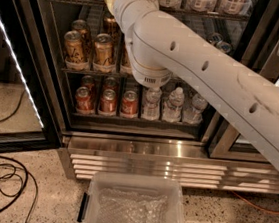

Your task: Pick 7up can from top shelf of fridge

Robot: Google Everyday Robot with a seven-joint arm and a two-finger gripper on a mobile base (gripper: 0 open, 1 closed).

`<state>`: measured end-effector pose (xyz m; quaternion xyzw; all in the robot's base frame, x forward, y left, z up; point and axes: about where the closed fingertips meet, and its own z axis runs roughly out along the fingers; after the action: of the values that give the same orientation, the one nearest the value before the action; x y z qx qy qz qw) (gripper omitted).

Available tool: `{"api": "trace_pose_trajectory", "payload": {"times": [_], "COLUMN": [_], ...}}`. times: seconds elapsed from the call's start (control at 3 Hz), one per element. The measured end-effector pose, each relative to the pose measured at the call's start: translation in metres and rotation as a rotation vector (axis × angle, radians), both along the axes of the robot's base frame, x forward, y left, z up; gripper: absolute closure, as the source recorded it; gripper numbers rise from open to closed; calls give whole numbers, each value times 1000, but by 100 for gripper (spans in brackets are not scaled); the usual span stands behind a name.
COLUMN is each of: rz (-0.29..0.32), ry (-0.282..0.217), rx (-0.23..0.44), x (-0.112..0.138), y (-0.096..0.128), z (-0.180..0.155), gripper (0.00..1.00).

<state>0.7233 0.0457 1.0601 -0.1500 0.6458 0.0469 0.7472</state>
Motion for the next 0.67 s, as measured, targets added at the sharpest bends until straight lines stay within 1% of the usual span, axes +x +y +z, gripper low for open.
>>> {"api": "trace_pose_trajectory", "payload": {"times": [0.33,0.67], "rz": [-8,-44], "ry": [-2,-2], "rx": [3,15], "x": [9,15], "y": [1,-5], "z": [1,1], "gripper": [33,33]}}
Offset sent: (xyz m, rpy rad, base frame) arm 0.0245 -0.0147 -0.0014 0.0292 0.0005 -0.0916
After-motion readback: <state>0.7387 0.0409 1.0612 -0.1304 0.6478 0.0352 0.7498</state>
